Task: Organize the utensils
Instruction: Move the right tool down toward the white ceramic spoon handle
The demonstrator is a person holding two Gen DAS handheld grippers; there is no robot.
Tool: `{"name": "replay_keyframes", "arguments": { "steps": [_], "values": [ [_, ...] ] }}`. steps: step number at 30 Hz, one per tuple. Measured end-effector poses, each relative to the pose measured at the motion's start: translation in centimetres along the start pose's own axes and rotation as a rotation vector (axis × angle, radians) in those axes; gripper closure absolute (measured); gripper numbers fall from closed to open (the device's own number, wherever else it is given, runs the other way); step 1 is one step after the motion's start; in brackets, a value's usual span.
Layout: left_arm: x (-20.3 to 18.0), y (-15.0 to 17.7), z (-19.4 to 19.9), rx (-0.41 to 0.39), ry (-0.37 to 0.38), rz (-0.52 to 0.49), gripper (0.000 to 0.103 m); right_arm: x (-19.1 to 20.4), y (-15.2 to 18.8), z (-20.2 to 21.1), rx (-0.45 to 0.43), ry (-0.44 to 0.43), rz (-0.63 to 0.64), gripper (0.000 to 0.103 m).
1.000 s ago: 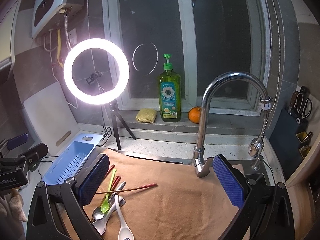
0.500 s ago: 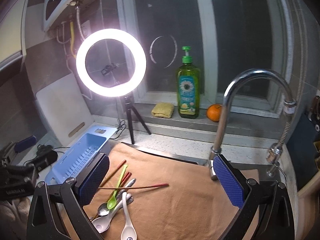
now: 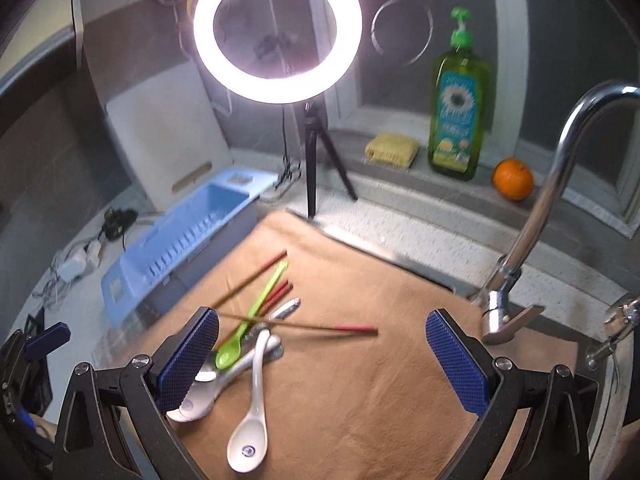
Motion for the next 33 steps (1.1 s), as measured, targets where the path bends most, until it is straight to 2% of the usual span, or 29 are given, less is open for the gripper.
{"name": "replay_keyframes", "arguments": {
  "steps": [3, 7, 13, 17, 20, 25, 28, 31, 33],
  "values": [
    [-0.5, 1.6, -0.7, 0.036, -0.012, 0.005, 0.001, -0.1, 1.1, -2.3, 0.076, -0.043, -0.004, 0.001],
    [-1.2, 2.9, -1.3, 0.083, -0.007, 0.0, 0.003, 0.0, 2.1, -3.8, 0.114, -0.066, -0.001, 0.006],
    [-1.6, 3.3, -2.3, 0.075, -0.005, -0.031, 0.008, -0.4, 2.8, -4.3, 0.127, -0.08, 0.021, 0.011],
    [-1.8, 3.8, -3.0, 0.093, 0.013, -0.029, 0.008, -0.8, 2.7, -4.0, 0.09, -0.118, 0.015, 0.011],
    [-1.9, 4.3, -3.3, 0.109, 0.029, -0.029, 0.017, -1.0, 2.8, -4.6, 0.108, -0.149, 0.0, 0.011],
    [-1.3, 6.5, -4.1, 0.16, 0.076, 0.038, 0.019, -1.3, 3.5, -7.1, 0.196, -0.164, -0.013, 0.034],
    [-0.8, 7.7, -4.5, 0.199, 0.119, 0.098, 0.025, -1.7, 4.2, -7.8, 0.235, -0.189, -0.041, 0.036],
    [-0.8, 8.2, -4.6, 0.206, 0.129, 0.107, 0.026, -2.1, 4.9, -8.0, 0.259, -0.193, -0.033, 0.036],
    [-1.0, 8.4, -4.9, 0.216, 0.148, 0.112, 0.032, -2.6, 5.4, -8.1, 0.274, -0.198, -0.037, 0.038]
  ]
}}
Point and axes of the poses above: each gripper's, at about its wrist camera, not at the fingertips, and z roughly against the way its jaws point, x to its left, y to its underside, the point moved 5 cm from there along -z, roughly the way its jaws point, and after that the axes turned 2 degrees about y, right-handed, at the moved point
